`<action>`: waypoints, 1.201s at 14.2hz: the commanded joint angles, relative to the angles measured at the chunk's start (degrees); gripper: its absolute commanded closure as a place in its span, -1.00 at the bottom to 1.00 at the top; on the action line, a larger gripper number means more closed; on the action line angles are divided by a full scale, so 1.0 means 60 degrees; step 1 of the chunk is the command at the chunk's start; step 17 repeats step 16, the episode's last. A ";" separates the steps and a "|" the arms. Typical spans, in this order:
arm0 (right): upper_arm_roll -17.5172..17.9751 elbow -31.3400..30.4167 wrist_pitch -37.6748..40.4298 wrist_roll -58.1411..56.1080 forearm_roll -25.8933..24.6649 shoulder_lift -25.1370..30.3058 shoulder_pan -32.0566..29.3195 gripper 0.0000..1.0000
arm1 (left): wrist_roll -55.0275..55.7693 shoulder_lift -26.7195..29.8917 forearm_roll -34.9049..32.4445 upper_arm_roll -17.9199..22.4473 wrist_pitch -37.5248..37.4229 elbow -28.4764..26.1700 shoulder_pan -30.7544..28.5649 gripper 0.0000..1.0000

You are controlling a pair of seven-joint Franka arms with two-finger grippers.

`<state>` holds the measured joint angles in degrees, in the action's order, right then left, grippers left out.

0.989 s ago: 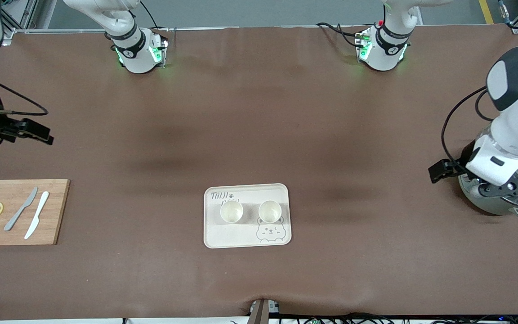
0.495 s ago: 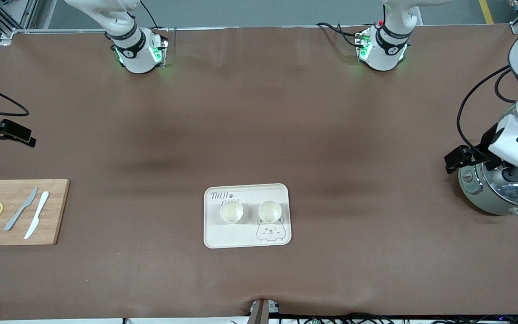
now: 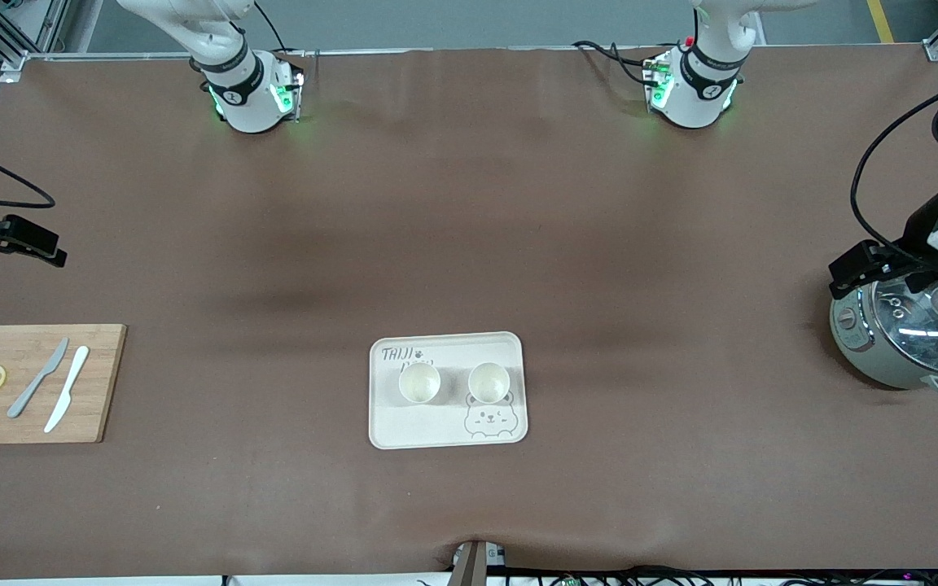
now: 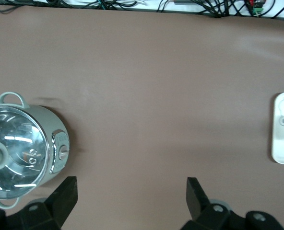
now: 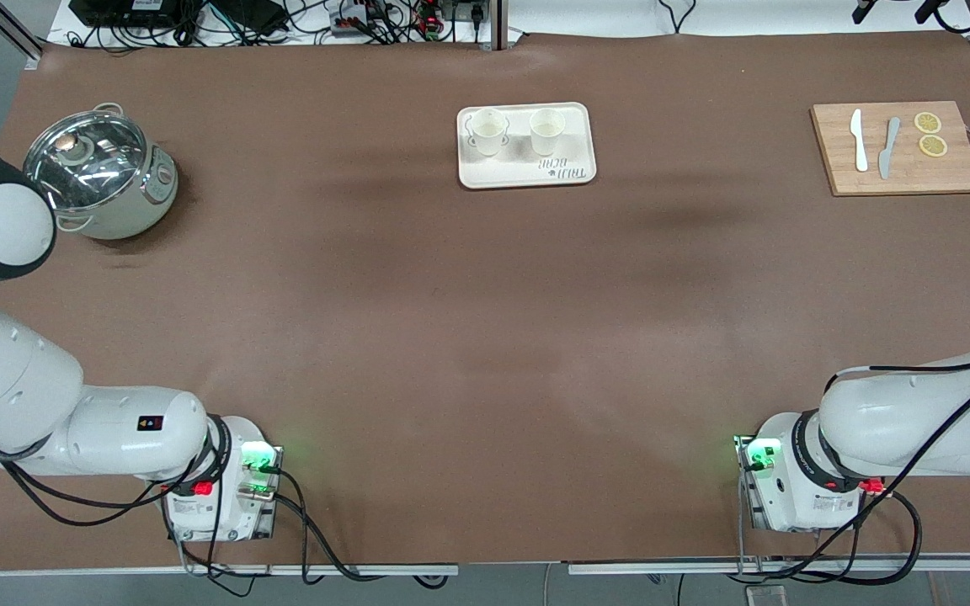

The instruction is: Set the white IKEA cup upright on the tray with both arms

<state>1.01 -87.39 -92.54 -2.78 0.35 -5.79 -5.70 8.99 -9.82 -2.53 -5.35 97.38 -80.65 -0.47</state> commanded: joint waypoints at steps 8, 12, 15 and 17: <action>0.0066 0.0239 0.0336 0.0596 -0.0161 -0.0046 0.0305 -1.00 | -0.1089 -0.0003 0.0129 -0.0002 -0.0761 0.0390 -0.0098 -1.00; 0.0007 0.0224 0.0307 -0.0650 -0.0118 -0.0075 0.0056 -1.00 | -0.1089 -0.0003 0.0129 -0.0001 -0.0761 0.0390 -0.0098 -1.00; 0.0007 0.0224 0.0307 -0.0650 -0.0118 -0.0104 0.0027 -1.00 | -0.1089 -0.0018 0.0158 -0.0001 -0.0776 0.0405 -0.0098 -1.00; 0.0007 0.0209 0.0307 -0.0650 -0.0118 -0.0104 0.0027 -1.00 | -0.1089 -0.0018 0.0143 -0.0001 -0.0776 0.0405 -0.0098 -1.00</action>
